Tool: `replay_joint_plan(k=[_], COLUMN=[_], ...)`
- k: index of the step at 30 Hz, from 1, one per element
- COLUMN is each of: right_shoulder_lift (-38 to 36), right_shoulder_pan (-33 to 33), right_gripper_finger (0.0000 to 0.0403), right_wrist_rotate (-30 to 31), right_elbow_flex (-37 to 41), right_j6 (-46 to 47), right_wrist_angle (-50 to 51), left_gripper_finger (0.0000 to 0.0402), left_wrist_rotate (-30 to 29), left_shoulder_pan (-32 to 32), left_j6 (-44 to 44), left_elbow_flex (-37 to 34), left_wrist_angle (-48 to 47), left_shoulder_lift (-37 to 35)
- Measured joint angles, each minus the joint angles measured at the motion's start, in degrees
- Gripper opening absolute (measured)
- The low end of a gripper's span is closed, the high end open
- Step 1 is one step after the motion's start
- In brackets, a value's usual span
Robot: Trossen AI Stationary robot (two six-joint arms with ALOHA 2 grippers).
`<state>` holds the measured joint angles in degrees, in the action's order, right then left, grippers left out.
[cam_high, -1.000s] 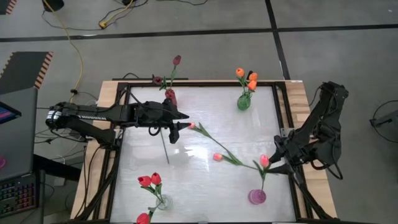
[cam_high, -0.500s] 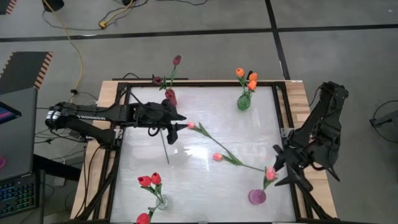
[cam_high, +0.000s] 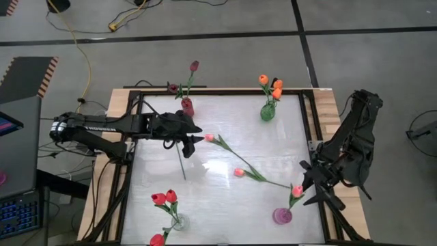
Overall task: Sort flowers into vase by color
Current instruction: Put the dark red flower into the red vase
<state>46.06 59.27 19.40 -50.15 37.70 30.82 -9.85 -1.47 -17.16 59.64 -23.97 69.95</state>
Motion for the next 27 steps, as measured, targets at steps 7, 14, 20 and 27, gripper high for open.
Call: replay_joint_plan(k=[7, 14, 20, 27], right_shoulder_lift=[-0.1, -1.1, -1.0, -0.6], right_shoulder_pan=[-2.6, -7.6, -13.6, -20.8], right_gripper_finger=[0.0199, 0.0196, 0.0195, 0.0195], right_wrist_rotate=[0.0, 0.5, 6.0, 11.2], right_elbow_flex=[0.0, 0.0, 0.0, 0.0], right_j6=[0.0, 1.3, 6.4, 7.7], right_wrist_angle=[7.9, 19.8, 32.0, 33.7], left_gripper_finger=[0.0149, 0.0149, 0.0149, 0.0149], left_wrist_rotate=[0.2, 2.3, 1.0, -1.9], left_shoulder_pan=[-1.5, -1.9, -1.9, -1.9], left_j6=[-7.9, -14.7, -26.4, -36.9], left_elbow_flex=[0.0, 0.0, 0.0, 0.0], left_wrist_angle=[-10.4, -19.3, -26.3, -32.1], left_shoulder_lift=[0.0, 0.0, 0.8, 4.7])
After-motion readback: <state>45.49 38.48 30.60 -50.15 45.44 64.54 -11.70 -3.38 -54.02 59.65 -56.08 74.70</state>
